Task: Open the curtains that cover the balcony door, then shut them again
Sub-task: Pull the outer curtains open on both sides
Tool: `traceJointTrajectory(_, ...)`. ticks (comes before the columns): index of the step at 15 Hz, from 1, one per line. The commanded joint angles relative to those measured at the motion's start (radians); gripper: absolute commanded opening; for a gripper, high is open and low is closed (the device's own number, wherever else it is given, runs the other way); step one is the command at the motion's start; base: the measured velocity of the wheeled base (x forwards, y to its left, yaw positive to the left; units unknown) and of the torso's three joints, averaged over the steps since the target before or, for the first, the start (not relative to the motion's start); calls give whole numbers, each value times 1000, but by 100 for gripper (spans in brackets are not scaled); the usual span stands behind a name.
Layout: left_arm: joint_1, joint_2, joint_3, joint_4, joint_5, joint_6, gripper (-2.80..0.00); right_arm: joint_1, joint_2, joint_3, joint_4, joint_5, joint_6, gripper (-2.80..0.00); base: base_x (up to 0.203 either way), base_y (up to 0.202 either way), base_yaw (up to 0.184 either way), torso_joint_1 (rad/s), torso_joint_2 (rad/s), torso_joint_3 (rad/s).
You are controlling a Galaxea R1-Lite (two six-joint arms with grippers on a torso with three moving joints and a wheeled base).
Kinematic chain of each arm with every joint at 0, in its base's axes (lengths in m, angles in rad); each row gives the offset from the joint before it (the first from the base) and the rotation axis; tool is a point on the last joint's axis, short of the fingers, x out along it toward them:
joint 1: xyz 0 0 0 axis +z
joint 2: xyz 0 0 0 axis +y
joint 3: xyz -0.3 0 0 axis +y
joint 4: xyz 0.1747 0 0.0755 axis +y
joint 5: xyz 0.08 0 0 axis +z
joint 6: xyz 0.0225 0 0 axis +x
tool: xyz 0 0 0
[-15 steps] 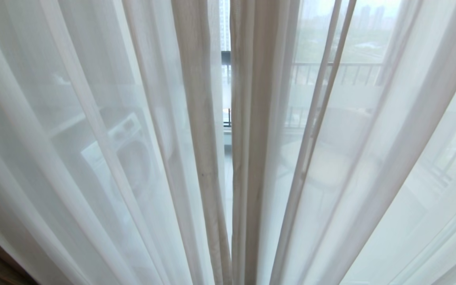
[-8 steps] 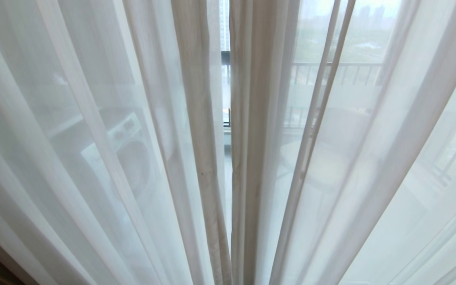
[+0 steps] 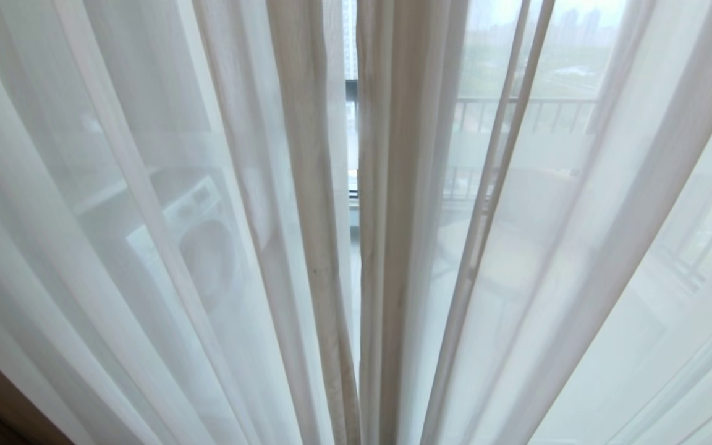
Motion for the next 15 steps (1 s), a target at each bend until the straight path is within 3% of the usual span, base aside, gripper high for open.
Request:
traceJointTrajectory(1, -1, 0, 0, 0, 0, 0, -280, 0, 0, 0, 0, -1, 0, -280, 0, 0, 0, 0, 0, 0)
traceJointTrajectory(15, 1, 0, 0, 0, 0, 0, -280, 0, 0, 0, 0, -1, 7, -280, 0, 0, 0, 0, 0, 0)
